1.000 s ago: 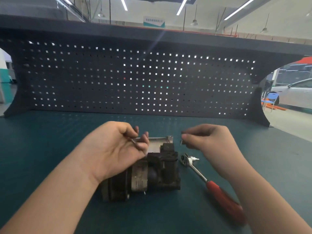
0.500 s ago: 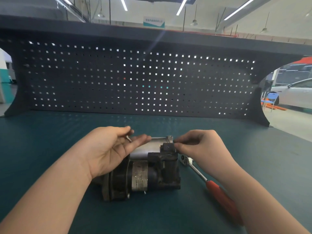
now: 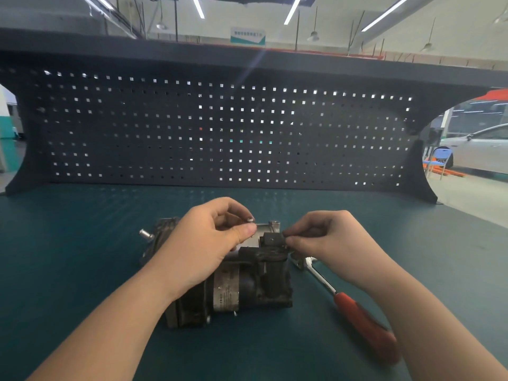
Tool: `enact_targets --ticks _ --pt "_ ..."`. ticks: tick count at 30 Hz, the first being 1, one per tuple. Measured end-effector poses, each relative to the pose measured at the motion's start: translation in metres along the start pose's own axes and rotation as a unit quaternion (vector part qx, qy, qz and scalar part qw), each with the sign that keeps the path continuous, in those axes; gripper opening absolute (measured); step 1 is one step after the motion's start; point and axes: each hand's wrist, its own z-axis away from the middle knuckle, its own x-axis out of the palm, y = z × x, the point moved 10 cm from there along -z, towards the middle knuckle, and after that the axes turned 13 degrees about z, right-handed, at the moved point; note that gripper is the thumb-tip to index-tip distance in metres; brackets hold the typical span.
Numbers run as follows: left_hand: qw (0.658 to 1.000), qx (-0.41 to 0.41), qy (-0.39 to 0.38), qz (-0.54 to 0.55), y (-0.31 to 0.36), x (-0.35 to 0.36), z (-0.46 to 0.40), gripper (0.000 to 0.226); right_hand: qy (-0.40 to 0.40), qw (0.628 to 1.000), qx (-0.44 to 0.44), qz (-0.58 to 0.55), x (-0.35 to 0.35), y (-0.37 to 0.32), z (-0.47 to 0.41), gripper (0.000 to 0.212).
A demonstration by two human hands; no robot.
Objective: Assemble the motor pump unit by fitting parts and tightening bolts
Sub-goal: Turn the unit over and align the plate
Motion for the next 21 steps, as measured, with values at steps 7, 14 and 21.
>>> enact_targets --ticks 7,14,21 --pt "0.997 0.003 -0.052 -0.054 -0.002 0.012 0.001 0.015 0.014 1.0 -0.004 0.007 0.001 0.001 0.0 0.017" --pt "0.99 0.016 -0.077 -0.116 0.002 0.012 0.003 0.017 0.033 0.999 -0.02 0.03 0.005 0.002 -0.003 0.02" --pt "0.986 0.029 -0.072 -0.145 0.003 0.011 0.004 0.018 -0.007 1.0 -0.008 -0.006 0.007 0.002 -0.002 0.015"
